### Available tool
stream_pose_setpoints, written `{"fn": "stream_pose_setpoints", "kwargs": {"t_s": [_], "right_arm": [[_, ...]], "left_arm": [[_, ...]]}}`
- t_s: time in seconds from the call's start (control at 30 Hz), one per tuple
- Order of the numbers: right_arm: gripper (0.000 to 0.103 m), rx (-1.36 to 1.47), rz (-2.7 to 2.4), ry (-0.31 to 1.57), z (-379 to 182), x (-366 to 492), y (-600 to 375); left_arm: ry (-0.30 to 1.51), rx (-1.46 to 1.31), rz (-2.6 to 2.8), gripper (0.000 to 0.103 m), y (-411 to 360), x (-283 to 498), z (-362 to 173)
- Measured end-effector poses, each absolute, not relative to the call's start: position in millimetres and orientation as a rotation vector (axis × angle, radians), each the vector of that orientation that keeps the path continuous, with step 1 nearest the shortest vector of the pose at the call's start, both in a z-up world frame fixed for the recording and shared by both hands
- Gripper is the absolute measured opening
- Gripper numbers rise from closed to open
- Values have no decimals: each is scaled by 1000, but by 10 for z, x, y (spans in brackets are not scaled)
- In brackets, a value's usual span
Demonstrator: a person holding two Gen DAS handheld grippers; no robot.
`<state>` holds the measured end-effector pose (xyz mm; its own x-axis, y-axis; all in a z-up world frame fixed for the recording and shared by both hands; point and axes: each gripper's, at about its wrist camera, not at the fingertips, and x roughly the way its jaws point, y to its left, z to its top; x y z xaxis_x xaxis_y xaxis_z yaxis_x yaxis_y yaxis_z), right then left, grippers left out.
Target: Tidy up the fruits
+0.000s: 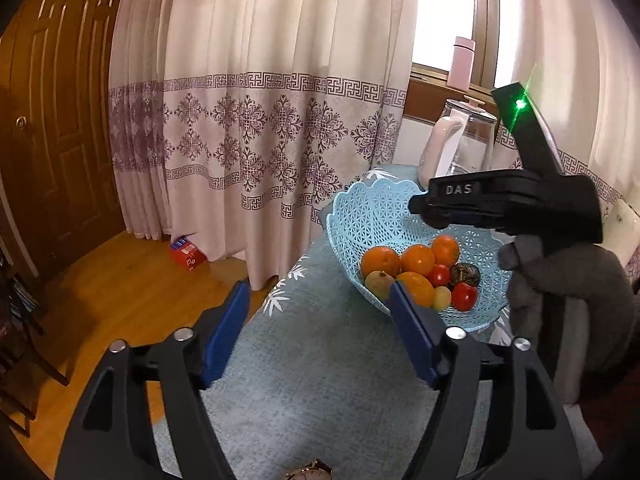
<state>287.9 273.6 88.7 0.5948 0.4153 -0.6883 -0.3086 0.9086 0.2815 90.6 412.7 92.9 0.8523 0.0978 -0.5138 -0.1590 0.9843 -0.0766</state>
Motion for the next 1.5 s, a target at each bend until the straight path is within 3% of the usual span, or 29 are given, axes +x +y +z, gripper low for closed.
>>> {"fn": "stream_pose_setpoints", "kwargs": {"t_s": [0.27,0.37,0.63,0.73,0.83,0.93,0.97,1.5], "right_arm": [[47,180,399,800,979,2817,2513],[53,206,385,778,1012,2727,2366],[54,276,352,757,1011,2410,1997],[64,271,334,749,992,2304,1941],[66,235,311,739,978,2177,1917],[84,179,285,731,947,2028,1904],[85,162,276,721,936,1967,1892],[94,55,244,680,865,1402,1856]], "left_arm": [[537,-110,130,81,4084,905,927],[535,-100,123,86,4057,895,942],[534,-80,97,92,3960,877,974],[525,-72,94,96,3934,854,1003],[527,-68,99,98,3941,843,1013],[533,-49,125,100,3939,847,1020],[533,-47,130,100,3943,843,1020],[532,-10,137,100,3861,791,1077]]}}
